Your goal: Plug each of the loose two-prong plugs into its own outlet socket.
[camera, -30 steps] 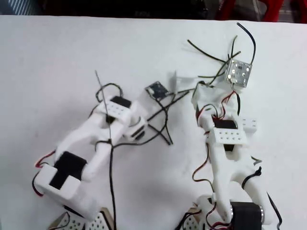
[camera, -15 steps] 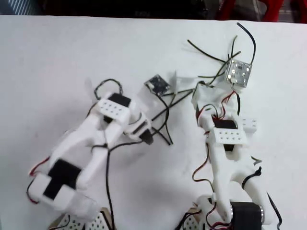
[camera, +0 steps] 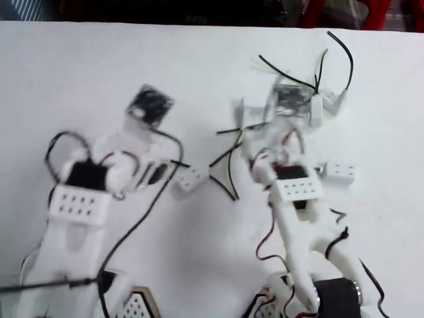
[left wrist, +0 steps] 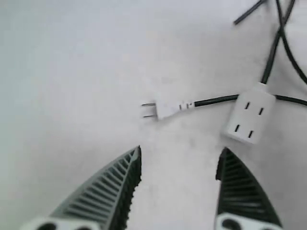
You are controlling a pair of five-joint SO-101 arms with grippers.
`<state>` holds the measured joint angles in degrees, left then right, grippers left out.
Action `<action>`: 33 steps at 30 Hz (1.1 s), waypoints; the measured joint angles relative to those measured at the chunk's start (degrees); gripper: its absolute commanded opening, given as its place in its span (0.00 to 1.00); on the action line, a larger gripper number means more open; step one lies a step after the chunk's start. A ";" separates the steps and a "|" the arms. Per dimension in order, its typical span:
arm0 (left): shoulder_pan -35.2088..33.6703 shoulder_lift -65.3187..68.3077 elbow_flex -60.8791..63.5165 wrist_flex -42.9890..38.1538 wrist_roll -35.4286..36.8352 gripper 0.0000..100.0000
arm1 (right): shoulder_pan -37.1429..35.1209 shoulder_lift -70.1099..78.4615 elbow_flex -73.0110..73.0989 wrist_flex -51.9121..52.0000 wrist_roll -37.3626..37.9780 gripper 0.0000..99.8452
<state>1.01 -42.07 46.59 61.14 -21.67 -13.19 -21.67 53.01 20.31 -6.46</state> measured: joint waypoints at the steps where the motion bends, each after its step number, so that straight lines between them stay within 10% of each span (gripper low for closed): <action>1: -1.76 -1.85 2.11 -0.97 0.00 0.22 | -1.67 0.00 0.00 1.58 0.26 0.02; 16: -12.31 -14.07 24.79 -15.91 10.11 0.20 | -27.87 -9.23 4.48 10.81 9.14 0.02; 33: -14.42 -14.15 26.02 -16.26 10.11 0.20 | -26.37 2.64 7.82 -9.23 12.66 0.02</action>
<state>-13.41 -56.22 72.62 44.88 -11.56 -39.56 -19.03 60.84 11.08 6.20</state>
